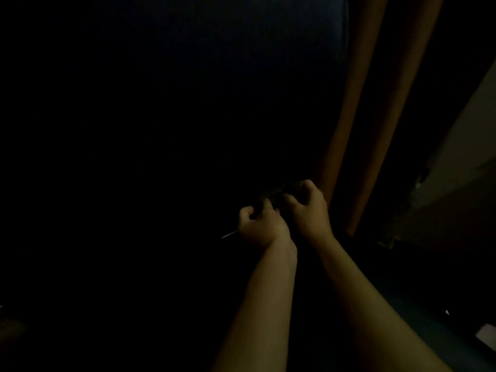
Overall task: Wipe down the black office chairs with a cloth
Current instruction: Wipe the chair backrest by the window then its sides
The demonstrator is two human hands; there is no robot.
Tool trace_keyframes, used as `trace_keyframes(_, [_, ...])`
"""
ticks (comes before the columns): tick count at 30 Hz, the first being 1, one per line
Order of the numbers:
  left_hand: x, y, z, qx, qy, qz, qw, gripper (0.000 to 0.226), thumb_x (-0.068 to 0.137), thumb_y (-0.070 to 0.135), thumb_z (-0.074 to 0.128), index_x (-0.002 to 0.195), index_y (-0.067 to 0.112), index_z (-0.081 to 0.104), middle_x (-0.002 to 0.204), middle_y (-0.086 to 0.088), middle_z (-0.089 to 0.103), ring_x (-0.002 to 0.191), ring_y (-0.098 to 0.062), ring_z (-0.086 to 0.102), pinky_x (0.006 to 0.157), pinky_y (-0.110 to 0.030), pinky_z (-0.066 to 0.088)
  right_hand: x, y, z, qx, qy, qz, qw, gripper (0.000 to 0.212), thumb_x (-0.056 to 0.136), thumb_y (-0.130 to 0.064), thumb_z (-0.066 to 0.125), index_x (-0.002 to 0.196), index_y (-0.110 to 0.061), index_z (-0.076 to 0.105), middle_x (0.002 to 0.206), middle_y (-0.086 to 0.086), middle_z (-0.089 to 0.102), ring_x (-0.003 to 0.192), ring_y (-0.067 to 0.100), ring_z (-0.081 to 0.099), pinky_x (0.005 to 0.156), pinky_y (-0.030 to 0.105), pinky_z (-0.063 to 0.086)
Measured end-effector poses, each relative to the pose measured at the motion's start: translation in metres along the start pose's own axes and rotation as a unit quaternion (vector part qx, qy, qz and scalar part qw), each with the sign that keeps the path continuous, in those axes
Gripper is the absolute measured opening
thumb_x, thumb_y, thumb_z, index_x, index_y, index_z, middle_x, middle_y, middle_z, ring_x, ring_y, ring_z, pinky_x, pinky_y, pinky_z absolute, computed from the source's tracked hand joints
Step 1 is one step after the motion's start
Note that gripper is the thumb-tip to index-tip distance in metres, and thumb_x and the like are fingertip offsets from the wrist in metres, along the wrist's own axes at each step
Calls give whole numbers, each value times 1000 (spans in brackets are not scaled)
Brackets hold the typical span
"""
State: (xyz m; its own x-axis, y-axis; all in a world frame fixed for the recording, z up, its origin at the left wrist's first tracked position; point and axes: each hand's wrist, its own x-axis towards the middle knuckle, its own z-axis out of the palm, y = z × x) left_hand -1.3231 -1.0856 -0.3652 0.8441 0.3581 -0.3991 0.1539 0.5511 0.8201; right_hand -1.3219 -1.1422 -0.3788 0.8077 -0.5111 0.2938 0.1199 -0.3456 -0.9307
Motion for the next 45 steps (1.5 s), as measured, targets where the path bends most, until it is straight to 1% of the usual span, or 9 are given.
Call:
trace_keyframes(4, [5, 23, -32, -21, 23, -1, 999, 22, 95, 0, 56, 117, -1, 54, 115, -23, 60, 79, -17, 61, 50, -14, 47, -21, -16, 28, 5, -29, 15, 999, 17, 93, -5, 59, 106, -15, 54, 93, -10, 59, 83, -3, 57, 64, 5, 48])
trace_keyframes(9, [14, 60, -77, -70, 69, -12, 995, 18, 93, -6, 55, 109, 2, 53, 113, -27, 58, 97, -31, 62, 74, -28, 51, -53, -36, 67, 24, -72, 33, 997, 16, 93, -7, 59, 107, -13, 56, 92, -10, 58, 85, 2, 58, 65, 6, 48])
trace_keyframes(14, [19, 91, -121, -87, 102, 29, 991, 20, 93, -8, 54, 110, 3, 53, 108, -27, 57, 93, -30, 62, 81, -31, 50, -85, -55, 105, 30, -116, 27, 992, 22, 93, -5, 57, 116, -7, 57, 104, 0, 63, 98, 11, 61, 79, 16, 50])
trace_keyframes(19, [22, 108, -153, -81, 112, 64, 988, 25, 94, -7, 54, 119, -5, 53, 105, -25, 57, 94, -28, 61, 84, -33, 52, -101, -64, 119, -1, -160, -17, 987, 24, 93, -9, 60, 117, -9, 58, 105, -5, 61, 99, 7, 59, 71, 2, 44])
trace_keyframes(24, [30, 129, -181, -94, 142, 77, 982, 25, 94, -10, 51, 115, 5, 51, 92, -19, 57, 97, -33, 60, 89, -38, 53, -127, -80, 148, -54, -157, -21, 986, 24, 91, -12, 61, 114, -7, 59, 111, 8, 67, 104, 20, 64, 89, 28, 53])
trace_keyframes(27, [39, 137, -197, -103, 147, 88, 980, 24, 95, -9, 49, 108, 11, 45, 85, -12, 55, 86, -27, 62, 83, -34, 52, -142, -92, 164, -64, -170, -11, 983, 23, 91, -16, 59, 111, -6, 59, 111, 11, 66, 105, 25, 63, 89, 37, 53])
trace_keyframes(34, [54, 125, -192, -40, 167, 150, 974, 17, 95, -3, 52, 96, 13, 49, 82, -4, 55, 71, -11, 58, 57, -17, 53, -146, -94, 162, -36, -157, -2, 987, 20, 93, -15, 57, 111, -7, 56, 113, 10, 63, 105, 23, 61, 90, 37, 52])
trace_keyframes(40, [67, 107, -180, 124, 106, 226, 960, 8, 94, 9, 60, 98, 12, 53, 79, 0, 59, 79, -22, 63, 76, -34, 53, -139, -91, 155, -3, -74, 50, 996, 14, 92, -11, 51, 106, -9, 52, 111, 8, 59, 103, 22, 59, 89, 36, 51])
trace_keyframes(45, [75, 102, -155, 160, 37, 201, 966, 12, 92, 8, 60, 85, 16, 54, 74, -3, 61, 78, -25, 64, 82, -44, 55, -125, -86, 141, 3, -25, 65, 998, 15, 91, -8, 51, 106, -7, 54, 112, 9, 58, 104, 22, 57, 91, 31, 46])
